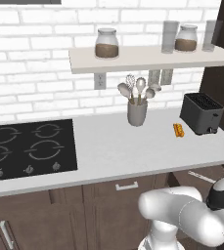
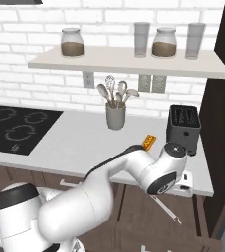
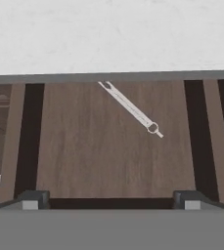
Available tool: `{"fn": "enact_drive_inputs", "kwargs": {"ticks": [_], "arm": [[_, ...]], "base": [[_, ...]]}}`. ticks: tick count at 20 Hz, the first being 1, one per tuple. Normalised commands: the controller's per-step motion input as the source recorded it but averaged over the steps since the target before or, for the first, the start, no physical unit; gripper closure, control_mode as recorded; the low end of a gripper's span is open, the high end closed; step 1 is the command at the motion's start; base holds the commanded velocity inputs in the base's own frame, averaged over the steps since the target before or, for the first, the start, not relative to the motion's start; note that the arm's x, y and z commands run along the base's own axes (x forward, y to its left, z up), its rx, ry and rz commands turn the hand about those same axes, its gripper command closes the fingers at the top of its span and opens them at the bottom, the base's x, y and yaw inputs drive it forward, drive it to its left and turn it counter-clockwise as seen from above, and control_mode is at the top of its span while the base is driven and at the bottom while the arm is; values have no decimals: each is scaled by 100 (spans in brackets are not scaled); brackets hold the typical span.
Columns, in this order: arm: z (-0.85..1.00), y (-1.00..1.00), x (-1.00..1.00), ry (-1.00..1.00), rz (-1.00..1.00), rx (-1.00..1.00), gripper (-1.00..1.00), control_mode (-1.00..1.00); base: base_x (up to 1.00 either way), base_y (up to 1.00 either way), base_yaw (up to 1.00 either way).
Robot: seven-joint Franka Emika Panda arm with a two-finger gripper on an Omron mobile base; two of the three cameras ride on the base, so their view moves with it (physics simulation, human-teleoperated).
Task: Pick the tongs from the drawer and place it on the counter.
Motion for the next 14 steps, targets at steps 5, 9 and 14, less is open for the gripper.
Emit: {"fn": "enact_drive_inputs", "kwargs": {"ticks": [5,9,14], "arm": [[-45,0,-2,0,0,2,-100,-100],[-35,0,0,0,0,1,-100,-100],[-33,-10,0,0,3,2,-100,-100]], "base": [[0,0,0],[0,0,0],[0,0,0]]}}
